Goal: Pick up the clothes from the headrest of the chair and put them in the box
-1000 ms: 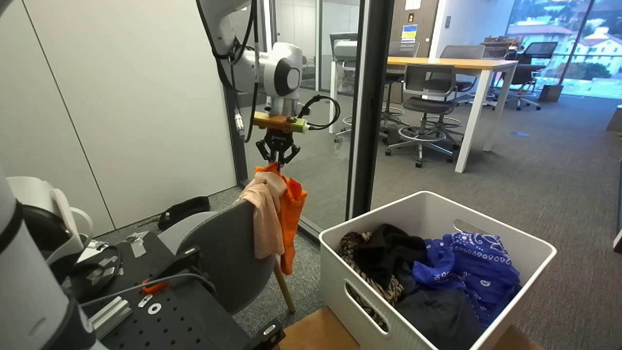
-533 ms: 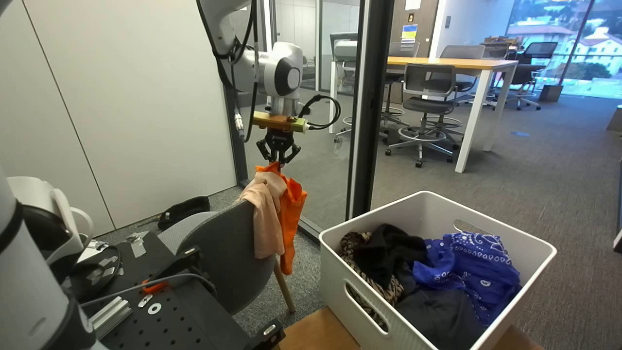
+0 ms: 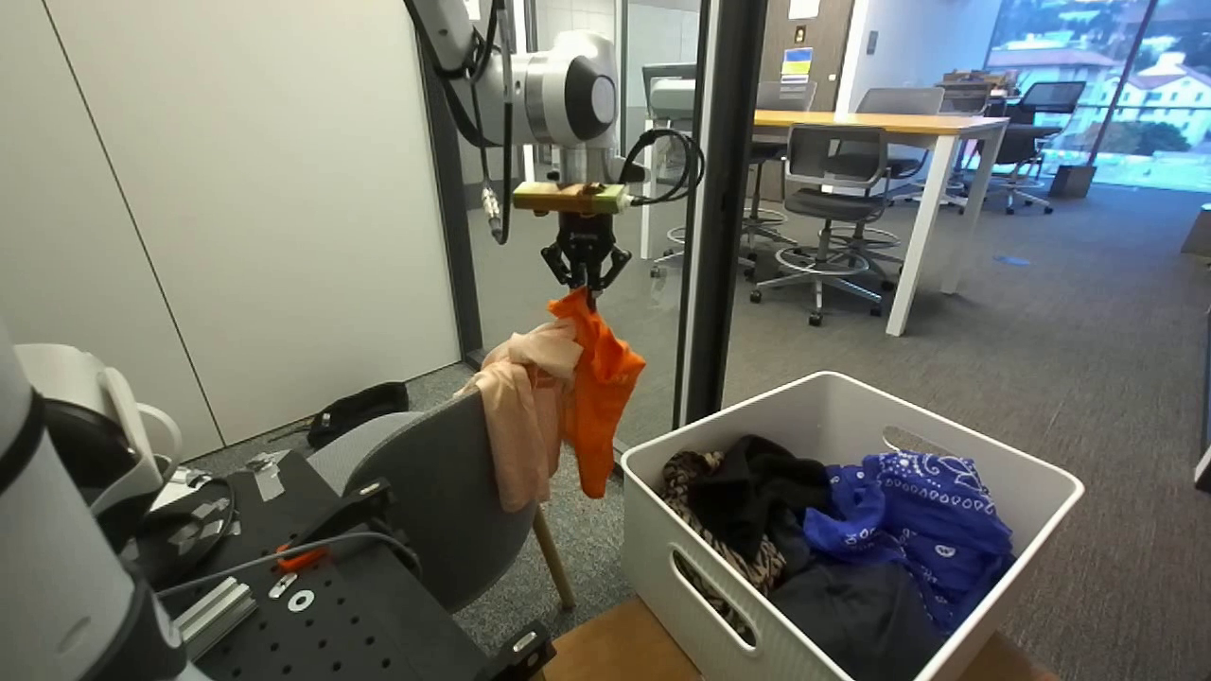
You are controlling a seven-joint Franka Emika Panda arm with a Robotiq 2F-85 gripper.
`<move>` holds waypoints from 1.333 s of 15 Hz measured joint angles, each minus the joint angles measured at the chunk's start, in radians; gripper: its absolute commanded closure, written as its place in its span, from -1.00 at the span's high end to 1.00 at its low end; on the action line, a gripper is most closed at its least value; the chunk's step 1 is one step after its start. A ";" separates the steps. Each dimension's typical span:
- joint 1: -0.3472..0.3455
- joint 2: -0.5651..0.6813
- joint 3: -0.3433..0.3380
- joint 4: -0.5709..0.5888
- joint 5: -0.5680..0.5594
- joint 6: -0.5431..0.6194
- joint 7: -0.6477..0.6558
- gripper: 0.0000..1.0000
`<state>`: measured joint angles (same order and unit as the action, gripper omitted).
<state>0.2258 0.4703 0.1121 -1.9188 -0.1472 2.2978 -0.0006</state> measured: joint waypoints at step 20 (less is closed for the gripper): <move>-0.274 -0.787 -0.113 -0.429 -0.235 -0.245 0.626 -0.85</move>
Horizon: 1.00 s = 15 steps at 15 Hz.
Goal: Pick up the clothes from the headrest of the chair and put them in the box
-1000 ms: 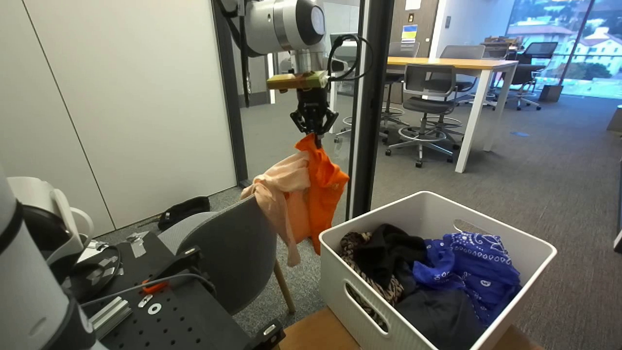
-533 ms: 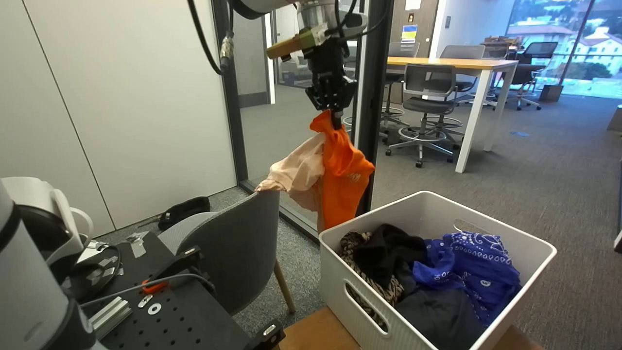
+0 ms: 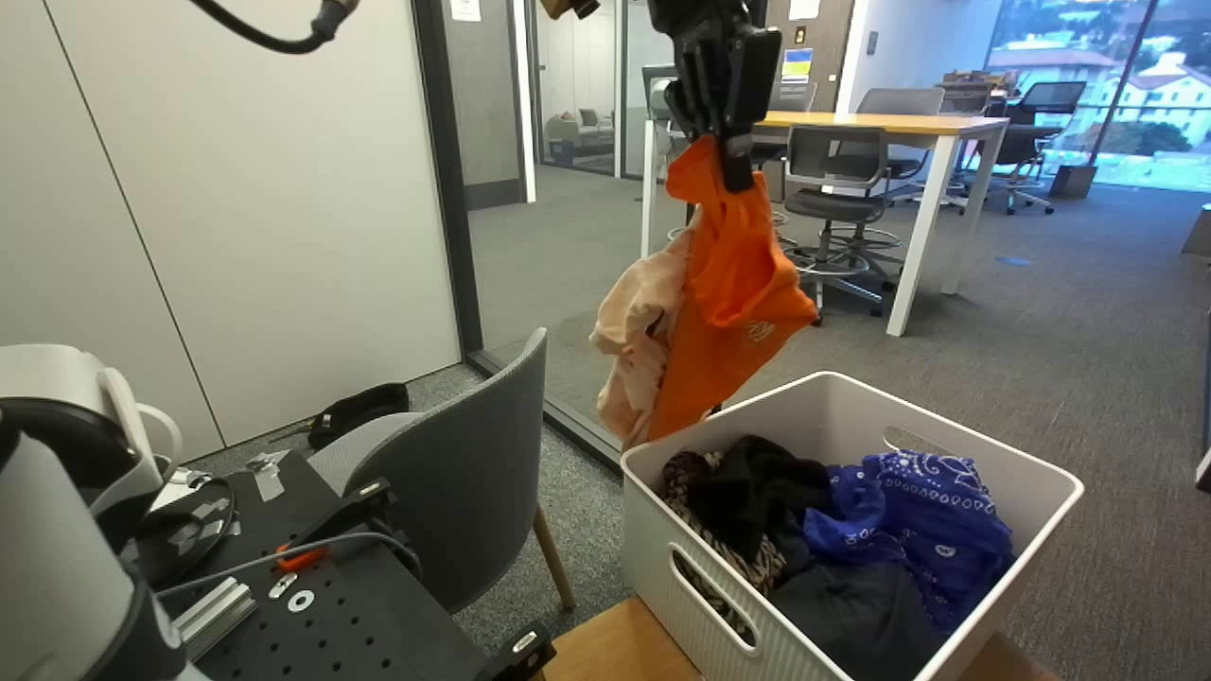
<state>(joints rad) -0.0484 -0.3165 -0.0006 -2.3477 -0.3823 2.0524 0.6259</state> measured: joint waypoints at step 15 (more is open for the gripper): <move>-0.234 -0.003 -0.007 -0.230 -0.080 0.191 0.453 -0.85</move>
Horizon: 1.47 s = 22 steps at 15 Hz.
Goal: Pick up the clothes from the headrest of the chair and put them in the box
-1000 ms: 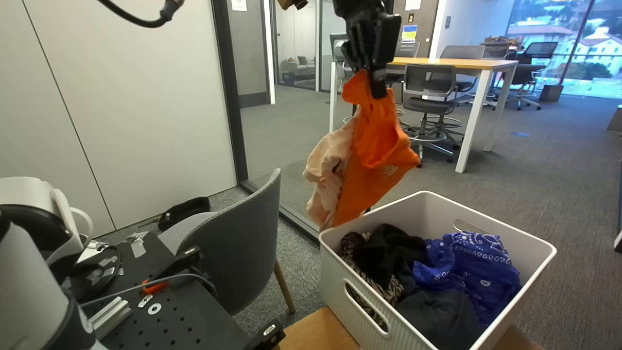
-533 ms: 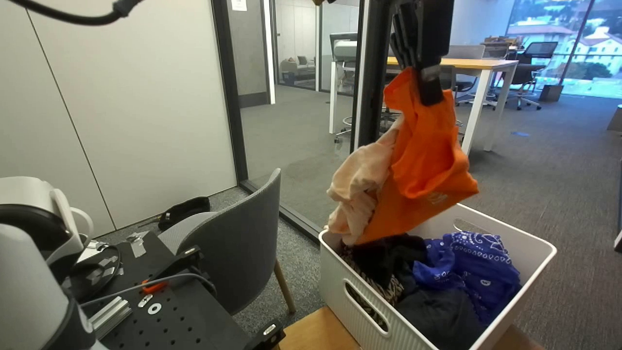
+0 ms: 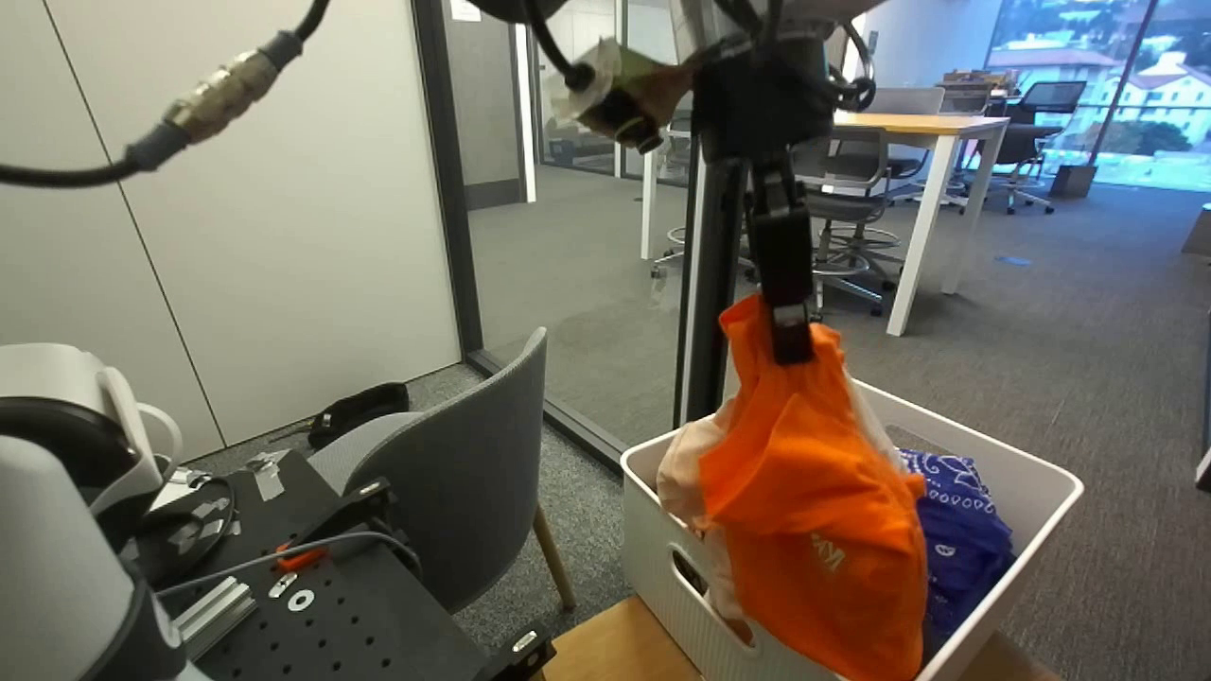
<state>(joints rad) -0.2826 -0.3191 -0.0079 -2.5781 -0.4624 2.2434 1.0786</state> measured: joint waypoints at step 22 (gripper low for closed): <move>0.166 0.542 -0.085 0.108 0.105 0.296 0.076 0.15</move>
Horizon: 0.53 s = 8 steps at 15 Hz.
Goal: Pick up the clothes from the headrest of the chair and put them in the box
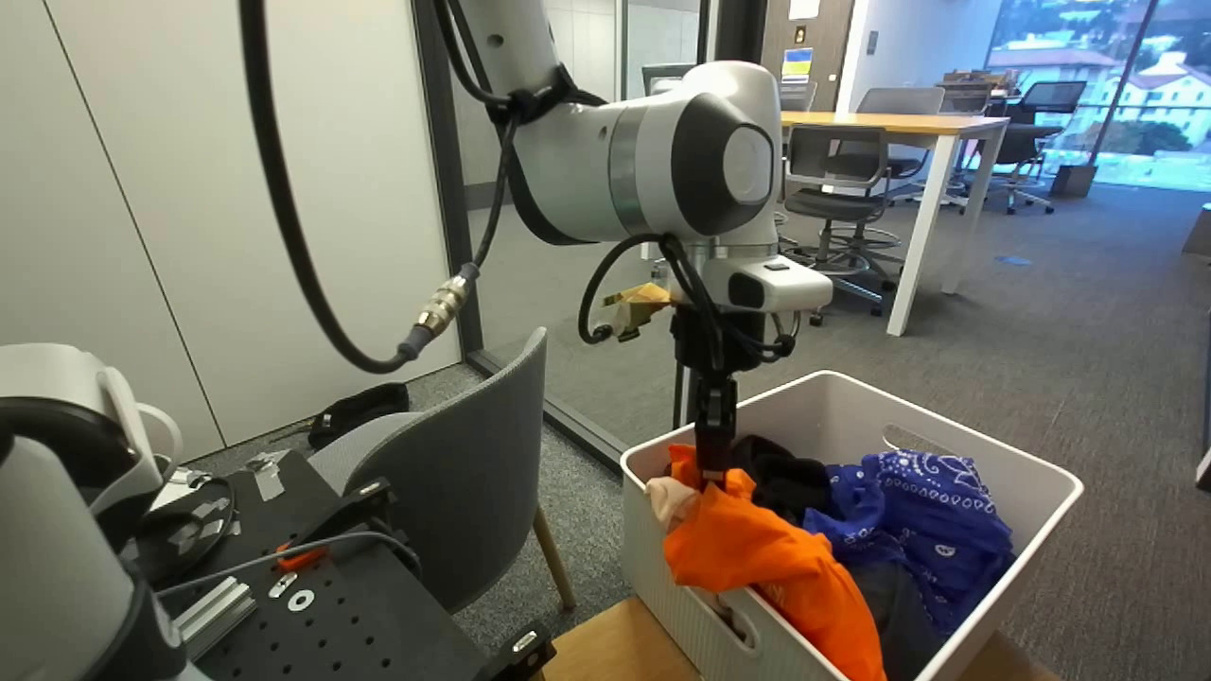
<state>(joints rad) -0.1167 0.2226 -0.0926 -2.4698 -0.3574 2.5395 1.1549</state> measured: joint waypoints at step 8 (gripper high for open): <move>0.045 -0.016 0.011 0.000 0.184 -0.026 -0.195 1.00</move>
<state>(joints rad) -0.0722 0.2070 -0.0814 -2.4698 -0.1732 2.5132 0.9598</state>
